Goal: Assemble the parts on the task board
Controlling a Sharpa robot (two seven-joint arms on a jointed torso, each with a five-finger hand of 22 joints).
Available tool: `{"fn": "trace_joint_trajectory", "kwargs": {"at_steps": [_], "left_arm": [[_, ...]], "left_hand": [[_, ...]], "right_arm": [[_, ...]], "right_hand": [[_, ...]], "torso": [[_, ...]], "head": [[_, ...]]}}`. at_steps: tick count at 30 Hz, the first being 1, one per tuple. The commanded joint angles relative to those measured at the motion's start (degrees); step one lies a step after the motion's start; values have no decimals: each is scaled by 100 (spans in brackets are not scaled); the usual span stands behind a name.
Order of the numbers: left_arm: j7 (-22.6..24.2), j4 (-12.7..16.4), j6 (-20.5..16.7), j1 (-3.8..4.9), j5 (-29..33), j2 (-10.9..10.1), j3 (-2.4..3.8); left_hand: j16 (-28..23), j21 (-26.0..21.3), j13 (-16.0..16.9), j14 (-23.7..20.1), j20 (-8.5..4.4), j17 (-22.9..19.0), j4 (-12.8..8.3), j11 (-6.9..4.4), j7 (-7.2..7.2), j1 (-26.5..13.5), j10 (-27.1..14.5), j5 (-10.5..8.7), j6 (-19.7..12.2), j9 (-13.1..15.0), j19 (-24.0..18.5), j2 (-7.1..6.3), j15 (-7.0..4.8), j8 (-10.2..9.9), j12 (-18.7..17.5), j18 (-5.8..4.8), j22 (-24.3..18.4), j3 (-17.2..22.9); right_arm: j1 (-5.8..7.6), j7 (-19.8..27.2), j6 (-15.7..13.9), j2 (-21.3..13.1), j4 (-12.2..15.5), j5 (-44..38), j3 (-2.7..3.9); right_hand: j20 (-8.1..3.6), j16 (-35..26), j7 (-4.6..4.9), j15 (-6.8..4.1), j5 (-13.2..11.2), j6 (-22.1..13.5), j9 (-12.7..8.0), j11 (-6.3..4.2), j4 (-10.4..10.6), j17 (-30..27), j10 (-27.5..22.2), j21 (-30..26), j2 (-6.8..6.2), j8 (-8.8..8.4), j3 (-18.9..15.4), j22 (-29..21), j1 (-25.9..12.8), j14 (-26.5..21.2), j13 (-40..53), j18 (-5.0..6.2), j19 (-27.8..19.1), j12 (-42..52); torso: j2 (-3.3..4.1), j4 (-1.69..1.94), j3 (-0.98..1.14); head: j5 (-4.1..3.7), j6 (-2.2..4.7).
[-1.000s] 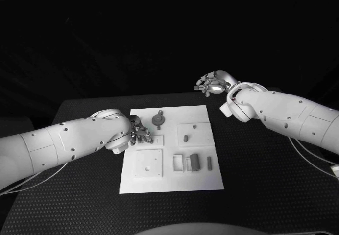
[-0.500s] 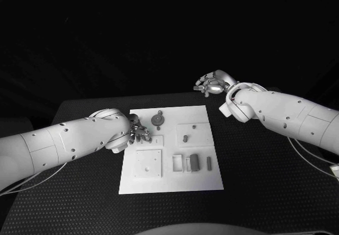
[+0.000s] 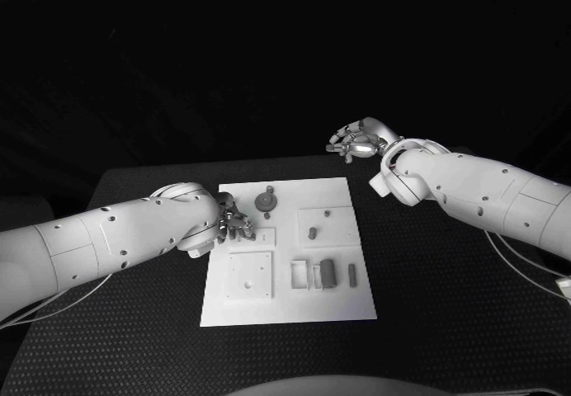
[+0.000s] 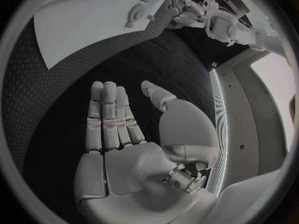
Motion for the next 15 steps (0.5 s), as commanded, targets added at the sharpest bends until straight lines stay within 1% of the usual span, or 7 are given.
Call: {"fn": "trace_joint_trajectory", "kwargs": {"at_steps": [1,6,10,12,15], "left_arm": [[-23,14,282,6,7,17,2],[-53,1,388,6,29,30,2],[-49,-24,261,4,29,55,2],[-40,-40,194,3,29,68,2],[-25,-44,118,2,11,71,3]], "left_hand": [[30,28,6,-14,-15,7,6,-43,-124,14,-15,10,386,392,-3,82,-33,230,36,-37,143,45],[31,33,9,-21,-14,6,9,-40,-120,7,-24,7,379,395,-11,90,-33,225,36,-40,142,44],[30,41,14,-34,-15,3,18,-35,-115,-8,-40,-13,366,400,-21,109,-37,218,37,-43,140,42],[37,55,21,-36,-20,2,32,-34,-113,-27,-46,-83,365,410,-28,120,-42,218,44,-45,139,35],[40,61,25,-37,-23,1,35,-35,-114,-29,-47,-106,365,414,-30,127,-44,217,48,-45,138,36]], "right_arm": [[-1,35,62,4,3,-6,2],[-1,35,59,0,3,-6,2],[-1,36,58,1,6,-6,2],[-1,38,57,7,1,-6,2],[-1,38,60,9,-1,-6,2]], "right_hand": [[1,-38,17,-1,-24,-14,-9,-8,-2,9,-42,-21,-9,32,-6,9,-18,56,-8,78,47,21],[1,-40,17,-1,-24,-14,-10,-8,-3,11,-42,-22,-9,33,-6,11,-18,57,-10,78,47,22],[1,-41,17,-1,-24,-14,-10,-8,-3,12,-42,-23,-9,33,-7,12,-18,57,-11,78,48,23],[1,-42,17,-1,-24,-14,-10,-8,-3,13,-42,-24,-9,33,-7,12,-18,57,-12,78,48,23],[1,-42,17,-1,-24,-14,-11,-8,-3,14,-42,-24,-9,34,-7,13,-18,57,-12,78,48,24]], "torso": [[0,0,1],[1,1,2],[0,2,1],[2,3,1],[1,-1,1]], "head": [[-5,-7],[-5,-2],[-4,7],[-6,9],[-4,8]]}}
